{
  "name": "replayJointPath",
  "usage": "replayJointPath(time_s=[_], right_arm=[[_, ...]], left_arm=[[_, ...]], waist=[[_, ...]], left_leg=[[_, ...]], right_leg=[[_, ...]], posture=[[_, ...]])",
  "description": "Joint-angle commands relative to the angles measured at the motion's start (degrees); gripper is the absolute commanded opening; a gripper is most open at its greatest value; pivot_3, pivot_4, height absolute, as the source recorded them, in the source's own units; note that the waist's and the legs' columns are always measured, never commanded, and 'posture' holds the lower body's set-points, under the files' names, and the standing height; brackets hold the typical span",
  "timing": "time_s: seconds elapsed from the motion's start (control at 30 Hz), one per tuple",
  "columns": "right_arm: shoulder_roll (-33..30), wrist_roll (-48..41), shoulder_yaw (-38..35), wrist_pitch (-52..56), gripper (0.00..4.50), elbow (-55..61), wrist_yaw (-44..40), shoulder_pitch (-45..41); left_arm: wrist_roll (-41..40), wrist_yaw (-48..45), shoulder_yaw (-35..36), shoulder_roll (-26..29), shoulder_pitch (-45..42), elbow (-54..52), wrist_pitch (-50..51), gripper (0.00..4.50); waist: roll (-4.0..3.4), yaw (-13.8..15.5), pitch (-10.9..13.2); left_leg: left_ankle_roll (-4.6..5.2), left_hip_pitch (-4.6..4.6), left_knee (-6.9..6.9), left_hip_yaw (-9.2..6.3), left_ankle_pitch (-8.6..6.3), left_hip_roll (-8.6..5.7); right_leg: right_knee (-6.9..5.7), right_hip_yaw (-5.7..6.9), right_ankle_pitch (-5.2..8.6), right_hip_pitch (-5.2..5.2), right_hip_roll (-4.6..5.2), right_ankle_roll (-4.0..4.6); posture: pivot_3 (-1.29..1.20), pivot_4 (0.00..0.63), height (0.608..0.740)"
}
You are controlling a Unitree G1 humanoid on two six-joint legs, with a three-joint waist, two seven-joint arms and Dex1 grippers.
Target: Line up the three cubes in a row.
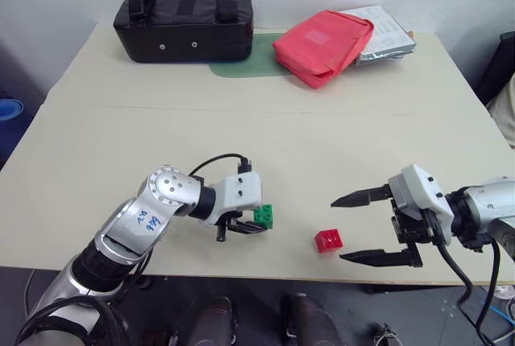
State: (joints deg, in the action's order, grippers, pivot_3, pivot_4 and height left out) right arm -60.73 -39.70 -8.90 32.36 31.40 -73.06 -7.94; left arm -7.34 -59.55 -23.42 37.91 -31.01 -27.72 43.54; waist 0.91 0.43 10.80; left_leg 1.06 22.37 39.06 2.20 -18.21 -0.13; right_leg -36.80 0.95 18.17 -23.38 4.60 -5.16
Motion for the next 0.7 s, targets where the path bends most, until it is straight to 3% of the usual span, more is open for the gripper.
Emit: replayJointPath(time_s=[0.03, 0.2, 0.7], right_arm=[[-0.9, 1.2, -1.3, -1.6, 4.5, -0.1, -0.2, 0.1], [-1.7, 7.9, -1.2, -7.0, 4.5, -3.0, -0.8, 3.7], [-1.9, 7.1, -4.0, -6.9, 4.5, -2.2, -1.3, 7.7]], left_arm=[[0.4, 0.8, -1.4, -0.8, -0.6, -0.6, -2.2, 1.49], [1.9, 0.4, -4.3, -0.2, 1.2, 0.8, -5.4, 1.49], [1.7, 1.6, -5.6, -0.5, 4.6, -0.5, -5.0, 1.49]], waist=[[0.0, 0.1, 0.0], [0.0, 0.3, 0.0], [0.0, 0.9, 0.0]], left_leg=[[0.0, 0.0, 0.0, 0.0, 0.0, 0.0], [-0.01, 0.0, 0.0, 0.01, 0.01, 0.0], [0.0, -0.03, 0.01, 0.02, 0.01, -0.01]], right_leg=[[0.01, 0.0, 0.0, 0.0, 0.0, 0.0], [0.02, 0.0, 0.0, 0.0, -0.02, 0.0], [0.0, -0.02, 0.0, 0.01, -0.03, 0.0]], posture=[[0.0, 0.15, 0.74], [0.0, 0.15, 0.74], [0.0, 0.15, 0.74]])
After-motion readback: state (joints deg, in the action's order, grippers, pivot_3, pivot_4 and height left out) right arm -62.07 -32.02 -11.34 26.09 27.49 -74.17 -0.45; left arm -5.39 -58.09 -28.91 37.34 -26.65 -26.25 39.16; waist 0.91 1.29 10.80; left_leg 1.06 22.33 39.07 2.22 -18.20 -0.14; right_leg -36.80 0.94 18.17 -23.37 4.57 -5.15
